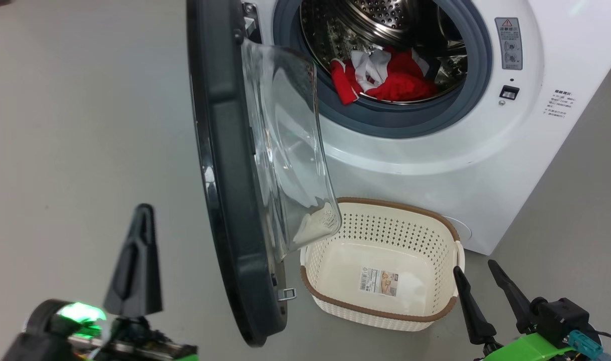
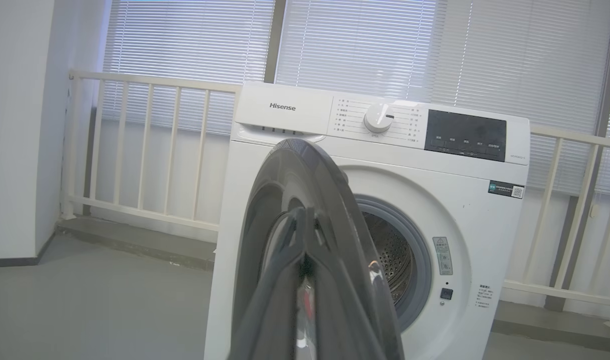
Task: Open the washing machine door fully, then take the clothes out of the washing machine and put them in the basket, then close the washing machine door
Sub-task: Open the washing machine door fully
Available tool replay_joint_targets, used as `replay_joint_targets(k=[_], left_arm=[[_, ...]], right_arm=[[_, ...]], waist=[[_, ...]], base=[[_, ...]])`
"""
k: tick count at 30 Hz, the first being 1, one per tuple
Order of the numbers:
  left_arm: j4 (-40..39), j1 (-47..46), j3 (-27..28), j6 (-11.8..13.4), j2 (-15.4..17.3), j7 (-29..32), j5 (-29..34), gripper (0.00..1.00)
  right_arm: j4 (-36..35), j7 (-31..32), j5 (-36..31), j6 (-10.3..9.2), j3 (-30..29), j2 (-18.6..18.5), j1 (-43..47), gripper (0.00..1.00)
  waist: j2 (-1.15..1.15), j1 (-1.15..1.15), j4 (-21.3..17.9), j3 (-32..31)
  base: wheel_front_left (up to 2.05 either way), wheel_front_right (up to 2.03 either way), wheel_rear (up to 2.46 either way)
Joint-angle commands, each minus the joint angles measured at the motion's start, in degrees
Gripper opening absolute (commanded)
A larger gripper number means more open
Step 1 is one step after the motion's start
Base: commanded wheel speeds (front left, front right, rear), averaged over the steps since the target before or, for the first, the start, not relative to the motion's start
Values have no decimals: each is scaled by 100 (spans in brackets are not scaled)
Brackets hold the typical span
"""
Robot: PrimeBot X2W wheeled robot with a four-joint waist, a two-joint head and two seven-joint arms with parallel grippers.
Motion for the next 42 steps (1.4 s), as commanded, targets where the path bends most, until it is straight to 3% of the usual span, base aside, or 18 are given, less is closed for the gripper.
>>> replay_joint_targets(k=[1,7,13,19,26,31,42], left_arm=[[-200,-212,109,-1,53,-28,10,0],[-355,-167,-863,-168,53,-28,288,0],[641,5,-1606,-271,53,-28,43,0],[1682,-14,-1956,-287,53,-28,-136,0],[2341,-129,-1973,-289,53,-28,-313,0],[2300,-145,-1720,-281,53,-28,-409,0],[2082,-23,-1243,1,53,-28,-404,0]], right_arm=[[-153,-52,-90,43,98,-30,-133,100],[-167,-52,-91,43,95,-21,-152,100],[-170,-52,-80,43,127,-5,-160,100],[-162,-52,-67,43,152,-9,-167,100],[-177,-52,-49,43,185,-21,-154,100],[-185,-52,-33,43,192,-25,-138,100],[-186,-52,-30,43,167,-18,-107,100]], waist=[[0,0,-7,6],[0,0,-47,11],[0,0,-91,41],[0,0,-116,33],[0,0,-115,16],[0,0,-106,-6],[0,0,-27,-14]], base=[[0,0,0],[0,0,0],[0,0,0],[0,0,0],[0,0,0],[0,0,0],[0,0,0]])
